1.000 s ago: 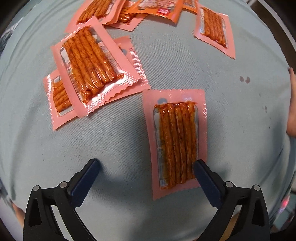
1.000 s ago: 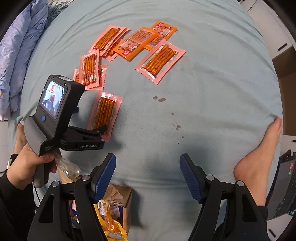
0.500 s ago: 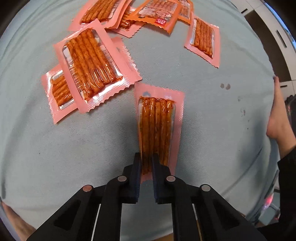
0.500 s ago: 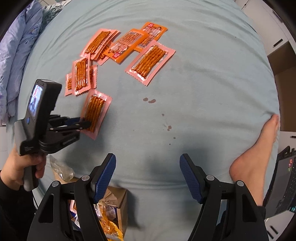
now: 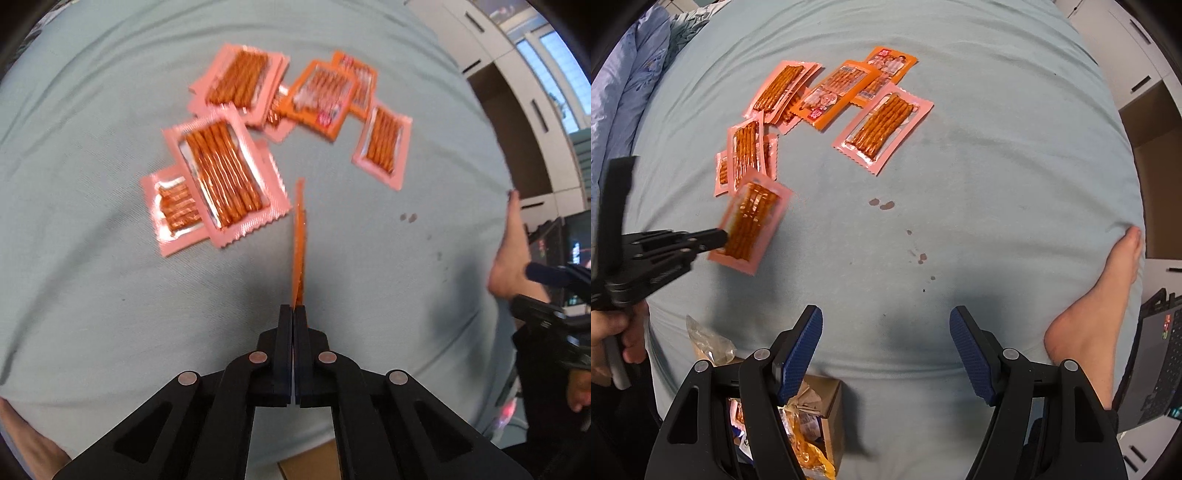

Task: Organize snacks
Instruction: 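Lower the left gripper onto a pink spicy stick packet and grasp it, then drop the left gripper's packet into the box while the right gripper grasps a pink packet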

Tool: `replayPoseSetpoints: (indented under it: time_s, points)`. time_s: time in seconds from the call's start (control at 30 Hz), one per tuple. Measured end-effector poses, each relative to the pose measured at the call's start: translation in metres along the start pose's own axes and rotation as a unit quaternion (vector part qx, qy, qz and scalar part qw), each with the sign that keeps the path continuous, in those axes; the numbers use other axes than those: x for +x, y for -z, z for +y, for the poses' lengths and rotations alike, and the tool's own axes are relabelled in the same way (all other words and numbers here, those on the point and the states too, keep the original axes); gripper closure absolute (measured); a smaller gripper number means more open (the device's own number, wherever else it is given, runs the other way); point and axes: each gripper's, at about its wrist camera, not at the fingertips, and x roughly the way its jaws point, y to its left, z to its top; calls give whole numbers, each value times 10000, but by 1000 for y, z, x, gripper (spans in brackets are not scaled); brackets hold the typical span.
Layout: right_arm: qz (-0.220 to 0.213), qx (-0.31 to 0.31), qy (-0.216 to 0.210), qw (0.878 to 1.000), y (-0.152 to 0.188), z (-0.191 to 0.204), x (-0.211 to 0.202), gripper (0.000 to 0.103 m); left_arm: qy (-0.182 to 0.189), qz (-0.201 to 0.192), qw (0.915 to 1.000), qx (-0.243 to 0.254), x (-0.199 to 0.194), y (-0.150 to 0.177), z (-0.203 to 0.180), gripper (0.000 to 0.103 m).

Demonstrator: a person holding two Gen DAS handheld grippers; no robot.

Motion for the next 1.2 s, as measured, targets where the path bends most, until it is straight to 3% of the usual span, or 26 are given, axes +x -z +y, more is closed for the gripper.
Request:
replayPoseSetpoints:
  time_s: [0.27,0.43,0.57,0.67,0.87,1.0,1.2]
  points:
    - [-90,362,34,9993,-18,-18,16,32,132,-722,9971,-191,-75,4,8,103]
    - [-137,705,-137,9973,-47,-28,29,32,167,-1064,9941,-150,-124,36,-1,103]
    - [-199,816,186,9963,-85,-29,48,32,175,-1135,9933,-143,-139,67,-17,103]
    - [-69,888,15,9960,-108,-26,65,32,339,-1088,9933,-197,-150,99,-25,103]
    - [-39,911,-571,9942,-156,-4,85,32,492,-1015,9932,-283,-137,157,-46,103]
    - [-64,1049,-233,9942,-169,-10,99,32,532,-620,9966,-99,-110,174,-59,103]
    - [252,1524,-445,9870,-171,-39,138,32,299,-284,9974,589,-83,188,-85,103]
